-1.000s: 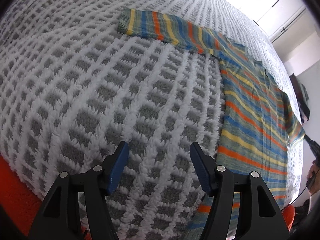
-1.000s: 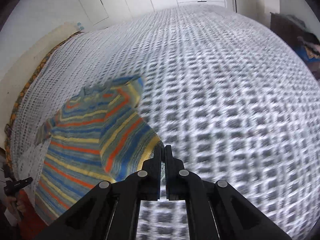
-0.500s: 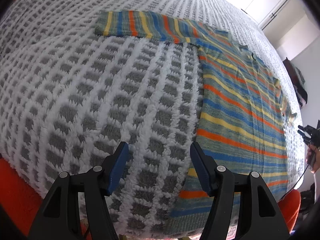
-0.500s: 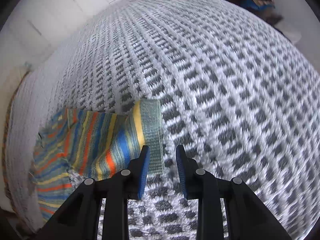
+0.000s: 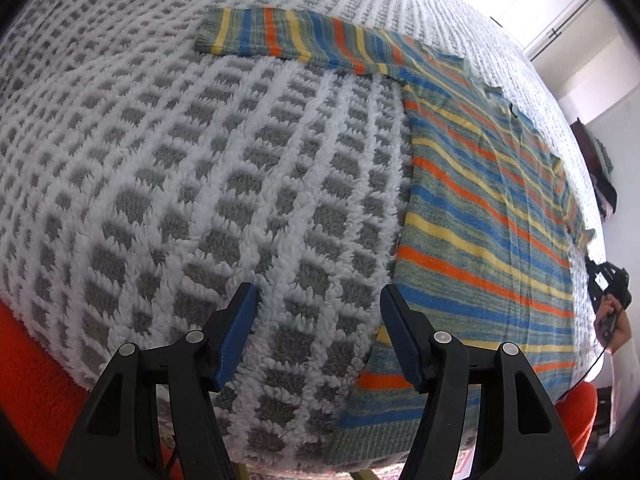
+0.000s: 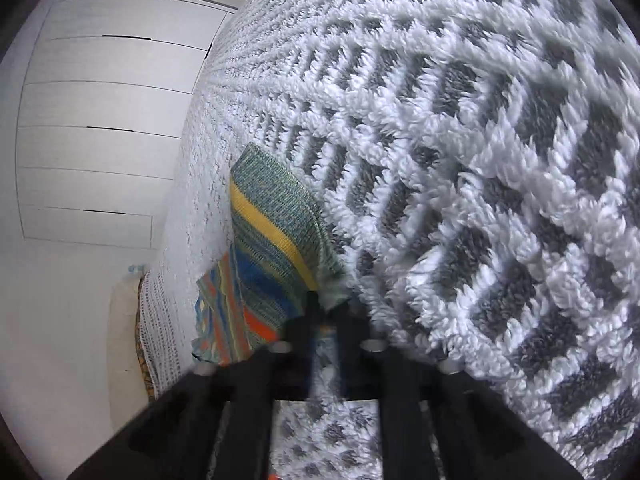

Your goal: Fold small clothes

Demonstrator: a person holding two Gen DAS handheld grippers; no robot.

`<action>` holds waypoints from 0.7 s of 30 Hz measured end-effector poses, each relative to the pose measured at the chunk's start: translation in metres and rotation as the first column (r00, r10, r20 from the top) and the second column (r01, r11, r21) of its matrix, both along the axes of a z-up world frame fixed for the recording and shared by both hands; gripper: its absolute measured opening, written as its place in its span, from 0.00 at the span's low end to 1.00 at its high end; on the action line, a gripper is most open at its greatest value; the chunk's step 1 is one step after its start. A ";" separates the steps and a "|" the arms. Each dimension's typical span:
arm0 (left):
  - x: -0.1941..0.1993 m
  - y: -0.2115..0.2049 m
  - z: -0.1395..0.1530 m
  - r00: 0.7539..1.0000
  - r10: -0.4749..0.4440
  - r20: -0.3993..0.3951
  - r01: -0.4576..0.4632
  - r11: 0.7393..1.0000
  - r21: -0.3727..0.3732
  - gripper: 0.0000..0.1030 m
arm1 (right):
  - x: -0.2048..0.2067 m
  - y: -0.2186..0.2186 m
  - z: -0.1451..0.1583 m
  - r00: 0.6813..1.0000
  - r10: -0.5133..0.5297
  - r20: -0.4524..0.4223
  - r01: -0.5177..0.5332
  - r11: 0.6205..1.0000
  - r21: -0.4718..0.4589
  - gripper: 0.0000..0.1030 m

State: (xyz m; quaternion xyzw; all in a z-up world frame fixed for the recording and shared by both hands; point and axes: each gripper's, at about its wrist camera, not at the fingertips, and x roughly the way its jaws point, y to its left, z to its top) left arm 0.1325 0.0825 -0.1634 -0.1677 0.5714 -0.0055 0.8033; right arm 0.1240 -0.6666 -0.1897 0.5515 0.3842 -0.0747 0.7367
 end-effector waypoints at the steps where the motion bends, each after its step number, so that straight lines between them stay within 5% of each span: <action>1: -0.001 0.000 0.003 1.000 -0.001 0.009 0.001 1.000 -0.001 0.64 | -0.005 0.001 0.006 1.000 -0.012 -0.003 0.012 0.999 -0.031 0.04; 6: -0.003 -0.002 0.007 0.999 -0.012 0.039 0.012 1.000 0.016 0.70 | -0.035 0.014 0.047 0.992 -0.056 -0.114 0.018 0.951 -0.309 0.12; 7: 0.000 -0.003 0.005 0.999 -0.014 0.031 0.014 1.000 0.015 0.70 | -0.036 0.018 0.051 0.985 -0.057 -0.161 -0.006 0.931 -0.366 0.18; 8: 0.002 -0.004 0.002 1.000 -0.015 0.024 0.015 1.000 0.014 0.70 | -0.039 0.015 0.053 0.980 -0.046 -0.192 -0.034 0.920 -0.391 0.39; 10: 0.009 -0.006 0.002 0.999 -0.017 0.033 0.016 1.000 0.017 0.70 | -0.045 0.023 0.060 0.979 -0.041 -0.201 -0.050 0.904 -0.426 0.65; 12: 0.016 -0.010 0.010 0.997 -0.020 0.074 0.017 0.999 0.039 0.70 | -0.056 0.046 0.078 0.987 -0.027 -0.160 -0.058 0.865 -0.498 0.67; 16: 0.027 -0.022 0.024 0.985 -0.039 0.170 0.031 0.998 0.049 0.73 | -0.079 0.125 0.105 0.978 0.171 -0.120 -0.208 0.761 -0.615 0.67; 21: 0.049 -0.047 0.010 0.954 -0.087 0.288 0.049 0.989 0.137 0.77 | -0.101 0.252 0.108 0.890 0.454 -0.048 -0.372 0.660 -0.652 0.73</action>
